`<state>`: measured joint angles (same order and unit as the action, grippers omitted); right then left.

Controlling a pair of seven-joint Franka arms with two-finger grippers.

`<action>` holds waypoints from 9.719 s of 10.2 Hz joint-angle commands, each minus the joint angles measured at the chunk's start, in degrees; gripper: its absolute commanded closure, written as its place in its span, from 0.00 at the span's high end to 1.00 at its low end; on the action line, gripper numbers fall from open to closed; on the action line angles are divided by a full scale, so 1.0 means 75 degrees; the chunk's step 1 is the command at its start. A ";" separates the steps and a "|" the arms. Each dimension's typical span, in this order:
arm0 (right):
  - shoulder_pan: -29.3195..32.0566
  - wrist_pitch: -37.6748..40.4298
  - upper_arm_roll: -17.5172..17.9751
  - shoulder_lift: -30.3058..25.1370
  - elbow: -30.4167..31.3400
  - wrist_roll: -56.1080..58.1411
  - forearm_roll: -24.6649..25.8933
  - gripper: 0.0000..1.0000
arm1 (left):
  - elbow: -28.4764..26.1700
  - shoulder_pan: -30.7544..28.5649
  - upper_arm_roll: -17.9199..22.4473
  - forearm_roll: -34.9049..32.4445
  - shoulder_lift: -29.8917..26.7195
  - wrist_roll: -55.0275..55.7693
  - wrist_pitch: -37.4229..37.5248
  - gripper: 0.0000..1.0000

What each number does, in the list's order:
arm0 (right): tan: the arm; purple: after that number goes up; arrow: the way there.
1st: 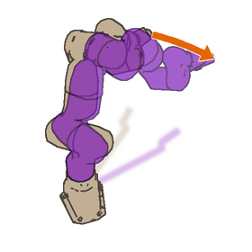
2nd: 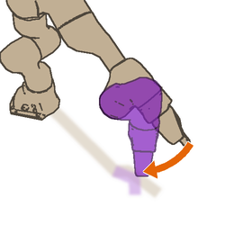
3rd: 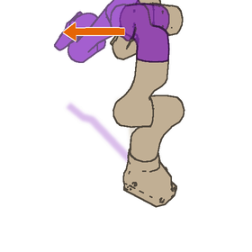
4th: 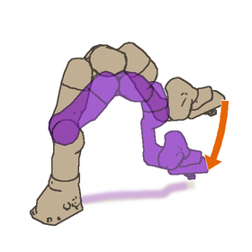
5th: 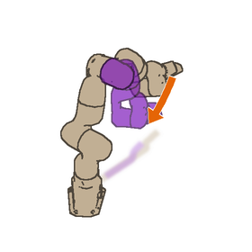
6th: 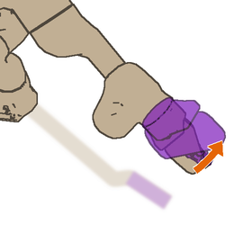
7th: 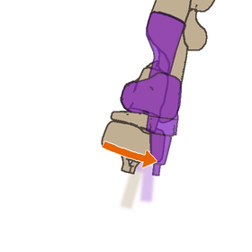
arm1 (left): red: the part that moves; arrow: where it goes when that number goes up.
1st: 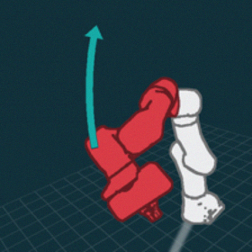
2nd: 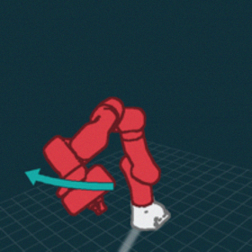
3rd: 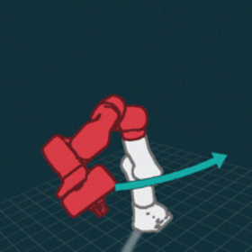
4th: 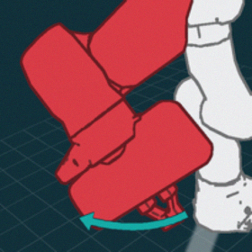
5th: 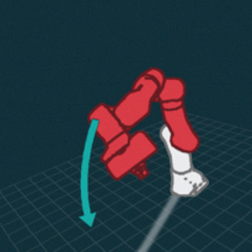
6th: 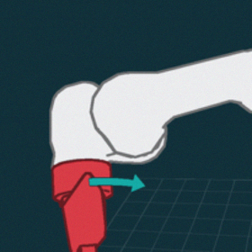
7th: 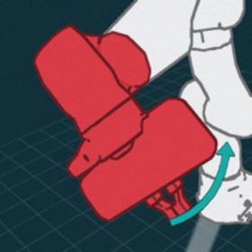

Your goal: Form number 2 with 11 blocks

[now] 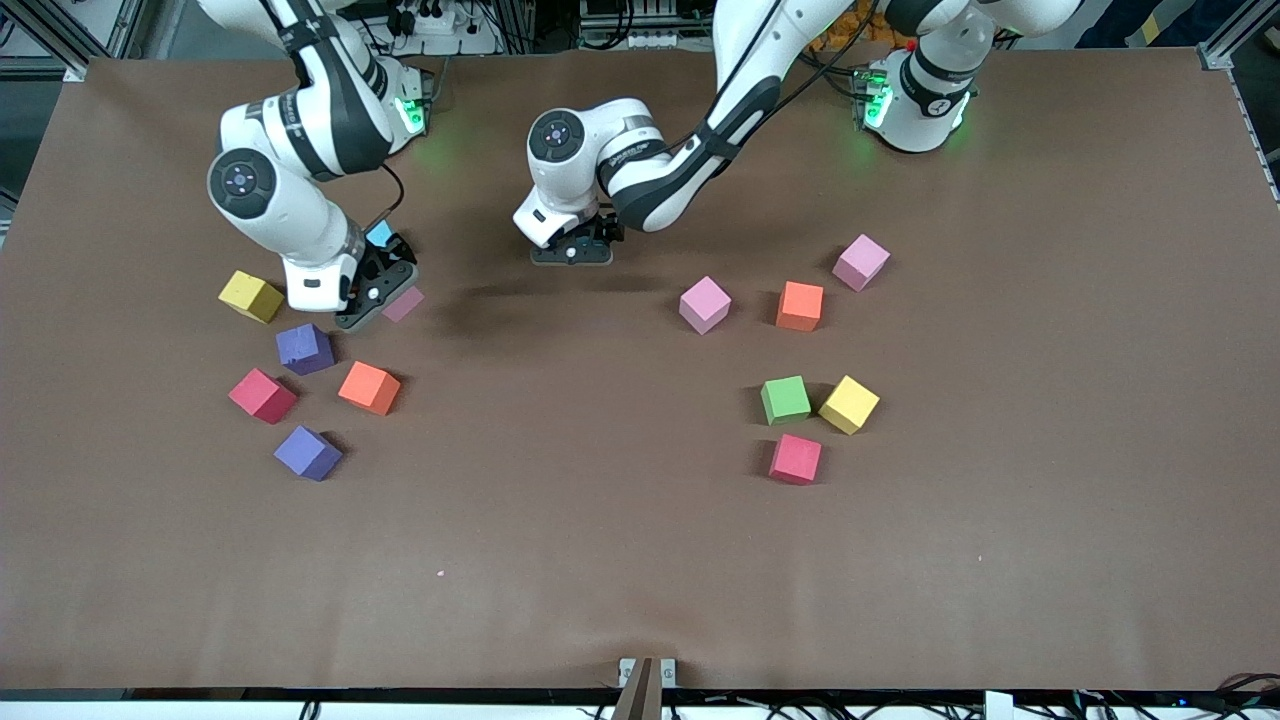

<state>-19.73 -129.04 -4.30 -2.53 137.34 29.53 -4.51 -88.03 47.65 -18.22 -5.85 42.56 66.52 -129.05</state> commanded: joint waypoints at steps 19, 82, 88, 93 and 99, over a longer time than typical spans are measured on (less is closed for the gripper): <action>-0.1224 0.0647 0.0105 -0.0050 -0.0523 -0.2249 -0.0652 0.36 | -0.1890 -0.3166 0.0003 -0.0135 -0.1339 0.2271 0.0346 1.00; -0.0135 -0.2732 0.4324 0.1617 0.1001 0.0821 0.0063 1.00 | -0.3169 -0.2801 -0.0079 -0.0111 -0.1865 0.4909 -0.0255 0.01; 0.0227 -0.1934 0.4476 0.0597 0.0884 0.1078 0.0016 1.00 | -0.3134 -0.2709 -0.0090 -0.0111 -0.2394 0.7989 -0.0196 0.01; 0.1972 -0.0807 0.4348 -0.0178 0.0686 0.1430 0.0027 1.00 | -0.3181 -0.2510 -0.0090 -0.0111 -0.2441 0.9188 -0.0184 0.01; 0.3721 -0.0665 0.3216 0.1342 -0.0967 0.2435 0.0238 1.00 | -0.3111 -0.1597 -0.0102 -0.0111 -0.2137 1.1003 -0.0650 0.01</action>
<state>7.51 -134.40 23.45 2.59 132.75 44.77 -3.59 -111.38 33.19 -19.21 -5.88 25.82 145.10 -131.95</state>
